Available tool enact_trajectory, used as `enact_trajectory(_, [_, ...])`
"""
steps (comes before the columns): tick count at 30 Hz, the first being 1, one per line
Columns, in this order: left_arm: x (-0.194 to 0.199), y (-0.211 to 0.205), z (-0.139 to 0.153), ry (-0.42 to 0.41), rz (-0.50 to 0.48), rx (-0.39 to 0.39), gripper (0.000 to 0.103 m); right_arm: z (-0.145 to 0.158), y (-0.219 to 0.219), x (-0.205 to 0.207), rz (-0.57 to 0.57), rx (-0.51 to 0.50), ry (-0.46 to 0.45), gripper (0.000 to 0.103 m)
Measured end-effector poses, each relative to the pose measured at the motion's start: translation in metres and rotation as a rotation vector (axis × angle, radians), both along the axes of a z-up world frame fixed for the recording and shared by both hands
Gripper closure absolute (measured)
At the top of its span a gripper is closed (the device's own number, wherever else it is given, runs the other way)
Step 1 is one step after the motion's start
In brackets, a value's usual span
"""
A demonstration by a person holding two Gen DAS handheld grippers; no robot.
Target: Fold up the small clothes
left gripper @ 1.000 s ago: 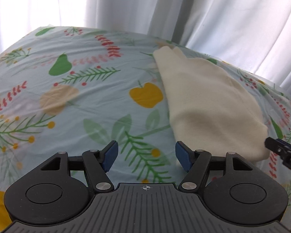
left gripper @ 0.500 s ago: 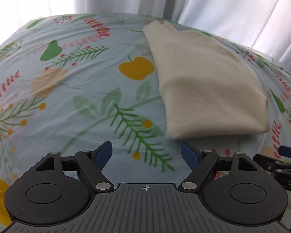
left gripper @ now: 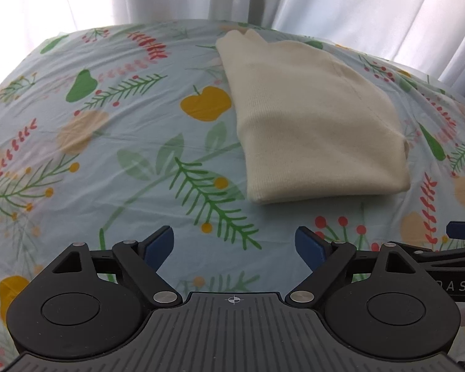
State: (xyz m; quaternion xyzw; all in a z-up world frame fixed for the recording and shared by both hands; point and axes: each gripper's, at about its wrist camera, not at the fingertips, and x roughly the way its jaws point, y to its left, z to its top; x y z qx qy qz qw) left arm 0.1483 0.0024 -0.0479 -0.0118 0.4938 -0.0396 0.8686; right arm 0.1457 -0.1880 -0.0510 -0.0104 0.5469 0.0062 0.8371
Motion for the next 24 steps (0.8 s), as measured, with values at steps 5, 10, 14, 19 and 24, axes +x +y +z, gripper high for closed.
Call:
enact_trajectory(5, [0.007, -0.001, 0.008, -0.019, 0.010, 0.024, 0.008, 0.013, 0.003, 0.007, -0.032, -0.026, -0.015, 0.004])
enact_trajectory(10, [0.008, -0.004, 0.008, -0.008, -0.001, 0.039, 0.008, 0.022, 0.004, 0.010, -0.038, -0.069, -0.046, 0.004])
enact_trajectory(14, [0.007, -0.007, 0.008, -0.002, -0.016, 0.040, 0.008, 0.027, 0.002, 0.008, -0.045, -0.074, -0.059, 0.004])
enact_trajectory(19, [0.006, -0.010, 0.007, 0.007, -0.028, 0.041, 0.008, 0.030, 0.002, 0.006, -0.049, -0.084, -0.065, 0.004])
enact_trajectory(24, [0.005, -0.012, 0.007, 0.005, -0.039, 0.042, 0.008, 0.031, 0.002, 0.004, -0.046, -0.088, -0.067, 0.004])
